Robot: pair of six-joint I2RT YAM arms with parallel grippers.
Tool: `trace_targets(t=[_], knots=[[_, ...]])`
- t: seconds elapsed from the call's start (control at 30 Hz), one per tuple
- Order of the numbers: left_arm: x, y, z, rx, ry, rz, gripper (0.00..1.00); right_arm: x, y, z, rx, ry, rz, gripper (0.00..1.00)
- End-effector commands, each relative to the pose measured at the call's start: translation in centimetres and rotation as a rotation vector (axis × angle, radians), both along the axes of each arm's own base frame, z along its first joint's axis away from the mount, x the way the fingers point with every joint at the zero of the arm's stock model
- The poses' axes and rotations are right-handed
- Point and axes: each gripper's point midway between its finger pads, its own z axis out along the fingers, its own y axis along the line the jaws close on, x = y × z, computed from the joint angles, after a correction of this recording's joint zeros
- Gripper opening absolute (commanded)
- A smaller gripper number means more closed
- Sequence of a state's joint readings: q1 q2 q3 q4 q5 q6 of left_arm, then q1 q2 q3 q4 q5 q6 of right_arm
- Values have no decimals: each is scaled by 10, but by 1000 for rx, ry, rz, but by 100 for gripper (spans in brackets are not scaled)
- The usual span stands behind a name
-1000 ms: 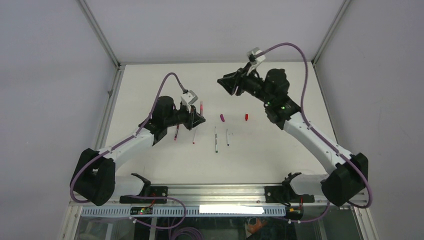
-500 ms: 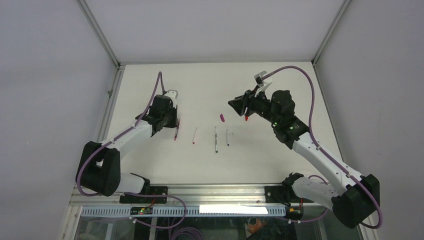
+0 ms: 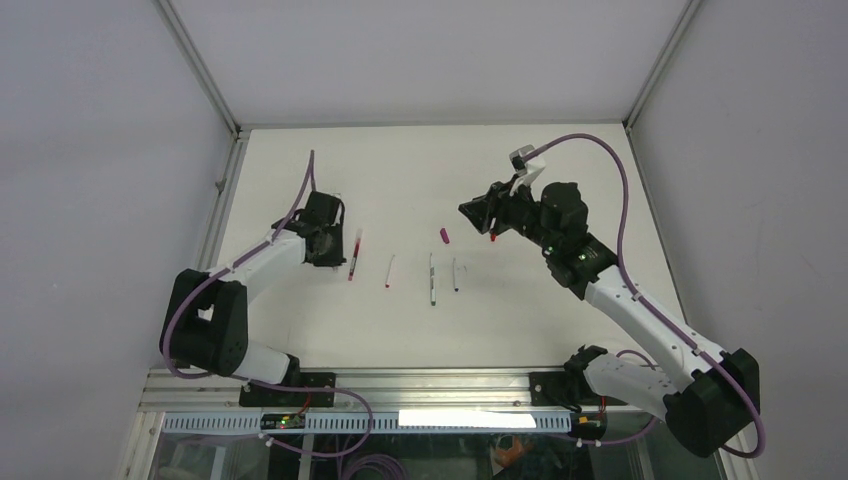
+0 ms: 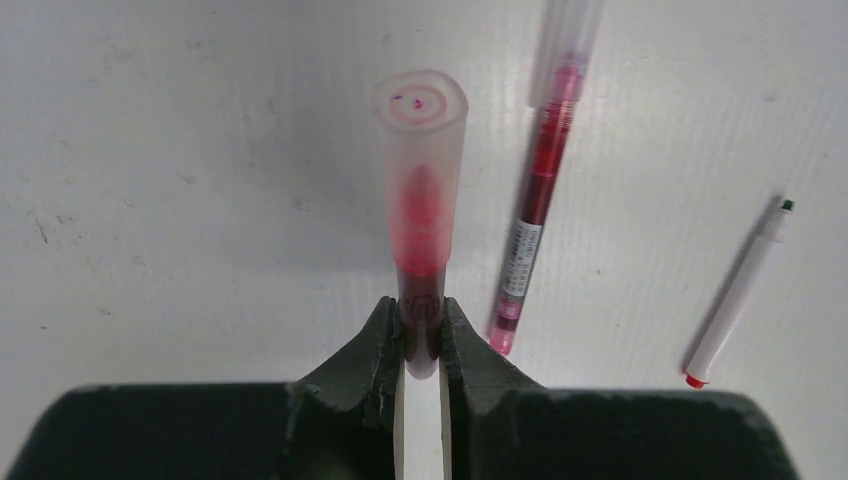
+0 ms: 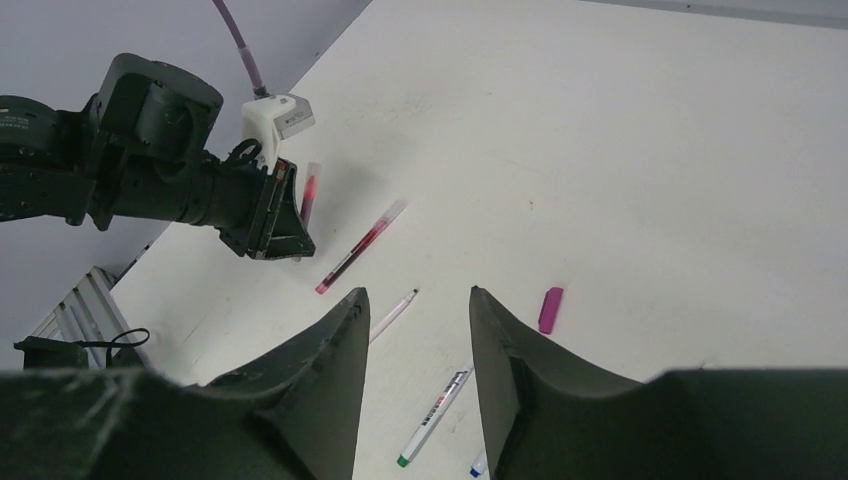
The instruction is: Insert the pens into the pen caps
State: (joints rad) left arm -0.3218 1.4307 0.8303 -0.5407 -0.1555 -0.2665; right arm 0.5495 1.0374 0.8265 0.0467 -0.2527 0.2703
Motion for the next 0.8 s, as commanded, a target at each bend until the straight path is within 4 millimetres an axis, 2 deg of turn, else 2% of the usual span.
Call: trace_targets(t=[0.0, 0.27, 0.37, 0.4, 0.53, 0.63, 0.77], knots=[[13, 4, 4, -67, 34, 58, 0, 1, -6, 2, 10, 1, -42, 44], [16, -1, -22, -164, 174, 51, 0, 5, -2, -9, 7, 35, -45, 44], [13, -1, -28, -184, 209, 60, 0, 3, -5, -7, 14, 25, -50, 44], [11, -1, -29, -184, 215, 64, 3, 2, -5, -6, 16, 21, -50, 44], [5, 2, -26, -178, 214, 83, 27, 0, -7, -4, 30, 16, -59, 44], [2, 2, -22, -187, 206, 92, 36, 2, -7, -4, 37, 21, -64, 44], [-3, 1, -24, -198, 214, 103, 41, 9, -17, -8, 22, 34, -138, 44]])
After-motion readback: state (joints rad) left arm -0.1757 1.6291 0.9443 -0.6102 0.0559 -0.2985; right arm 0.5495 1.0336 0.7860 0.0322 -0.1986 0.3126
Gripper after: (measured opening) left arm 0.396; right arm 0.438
